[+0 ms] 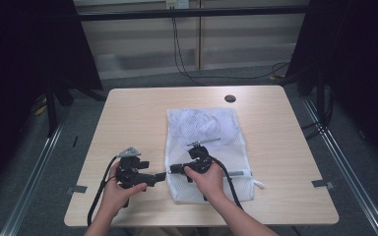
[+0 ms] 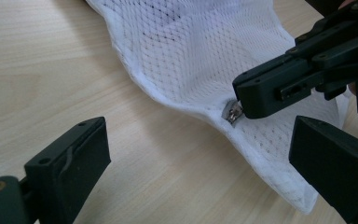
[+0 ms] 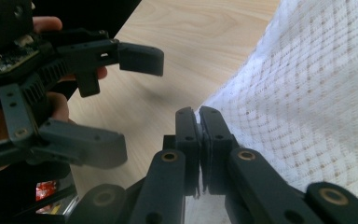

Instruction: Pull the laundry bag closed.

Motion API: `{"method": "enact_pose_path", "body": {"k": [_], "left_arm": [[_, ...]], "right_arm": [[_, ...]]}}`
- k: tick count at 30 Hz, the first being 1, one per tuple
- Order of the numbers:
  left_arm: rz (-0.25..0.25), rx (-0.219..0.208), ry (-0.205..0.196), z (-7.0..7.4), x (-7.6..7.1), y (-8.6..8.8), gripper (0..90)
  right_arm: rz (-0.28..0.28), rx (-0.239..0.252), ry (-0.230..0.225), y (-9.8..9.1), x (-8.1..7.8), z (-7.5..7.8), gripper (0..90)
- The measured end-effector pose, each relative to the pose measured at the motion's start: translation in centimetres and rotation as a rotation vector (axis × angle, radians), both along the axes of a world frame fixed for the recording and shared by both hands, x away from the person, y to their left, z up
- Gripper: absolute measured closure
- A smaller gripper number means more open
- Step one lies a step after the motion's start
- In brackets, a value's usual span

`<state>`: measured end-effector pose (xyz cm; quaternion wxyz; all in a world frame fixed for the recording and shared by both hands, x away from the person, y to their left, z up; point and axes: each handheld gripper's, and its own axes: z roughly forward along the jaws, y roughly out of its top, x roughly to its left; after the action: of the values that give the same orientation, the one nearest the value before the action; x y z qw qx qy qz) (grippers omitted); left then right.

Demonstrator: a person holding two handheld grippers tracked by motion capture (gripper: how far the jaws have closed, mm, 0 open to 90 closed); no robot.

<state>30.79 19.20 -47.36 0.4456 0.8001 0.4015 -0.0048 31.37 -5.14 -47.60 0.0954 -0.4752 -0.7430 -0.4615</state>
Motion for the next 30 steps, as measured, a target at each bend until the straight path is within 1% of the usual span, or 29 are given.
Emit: {"method": "enact_pose_path", "body": {"k": [5, 6, 9, 10, 11, 12, 13, 14, 15, 17, 18, 20, 21, 23, 24, 25, 28, 29, 30], "left_arm": [[-0.016, -0.027, 0.028, -0.2, 0.0, -0.5, 7.5], [-0.016, -0.027, 0.028, -0.2, 0.0, -0.5, 8.8], [-0.037, -0.036, 0.048, -0.5, -0.1, -1.1, 11.9], [-0.048, -0.029, 0.054, -0.5, 0.0, -1.1, 13.0], [-0.050, -0.038, 0.063, -0.6, -0.1, -1.2, 14.4], [-0.050, -0.038, 0.063, -0.6, -0.1, -1.2, 16.7], [-0.052, -0.051, 0.080, -0.6, -0.1, -1.4, 16.7], [-0.058, -0.055, 0.093, -0.7, 0.0, -1.6, 20.6], [-0.056, -0.056, 0.104, -0.7, 0.0, -1.7, 21.3], [-0.055, -0.055, 0.117, -0.9, 0.1, -1.8, 25.5], [-0.062, -0.046, 0.116, -1.0, 0.2, -1.9, 26.6], [-0.057, -0.048, 0.118, -1.0, 0.2, -2.0, 29.1], [-0.070, -0.038, 0.119, -1.1, 0.2, -2.1, 29.1], [-0.078, -0.040, 0.136, -1.2, 0.3, -2.2, 35.6], [-0.078, -0.040, 0.136, -1.2, 0.3, -2.2, 37.8], [-0.082, -0.050, 0.147, -1.3, 0.4, -2.3, 40.8], [-0.105, -0.053, 0.149, -1.4, 0.5, -2.5, 47.9], [-0.120, -0.052, 0.157, -1.5, 0.5, -2.6, 49.4], [-0.120, -0.063, 0.169, -1.6, 0.5, -2.7, 51.1]], "right_arm": [[-0.005, 0.005, -0.007, 0.0, -0.1, 0.2, 86.9], [-0.002, 0.007, -0.009, 0.0, -0.1, 0.2, 86.9], [-0.002, 0.008, -0.012, -0.1, -0.1, 0.2, 86.8], [-0.004, 0.008, -0.015, -0.1, -0.1, 0.2, 86.9], [-0.007, 0.008, -0.016, -0.1, -0.1, 0.2, 86.9], [-0.007, 0.008, -0.016, -0.1, -0.1, 0.2, 86.9], [-0.008, 0.012, -0.017, -0.1, -0.1, 0.3, 86.9], [-0.014, 0.013, -0.020, -0.2, -0.2, 0.4, 86.9], [-0.015, 0.014, -0.020, -0.2, -0.2, 0.4, 86.9], [-0.017, 0.018, -0.022, -0.2, -0.2, 0.4, 86.9], [-0.019, 0.020, -0.021, -0.2, -0.2, 0.5, 86.9], [-0.014, 0.020, -0.022, -0.2, -0.2, 0.5, 86.9], [-0.014, 0.020, -0.022, -0.2, -0.2, 0.5, 86.9], [-0.013, 0.022, -0.024, -0.2, -0.3, 0.5, 86.9], [-0.014, 0.023, -0.025, -0.2, -0.3, 0.5, 86.9], [-0.015, 0.025, -0.023, -0.2, -0.3, 0.5, 86.9], [-0.020, 0.026, -0.023, -0.2, -0.3, 0.6, 86.9], [-0.022, 0.025, -0.027, -0.2, -0.3, 0.6, 86.9], [-0.024, 0.027, -0.028, -0.2, -0.3, 0.6, 86.9]]}}
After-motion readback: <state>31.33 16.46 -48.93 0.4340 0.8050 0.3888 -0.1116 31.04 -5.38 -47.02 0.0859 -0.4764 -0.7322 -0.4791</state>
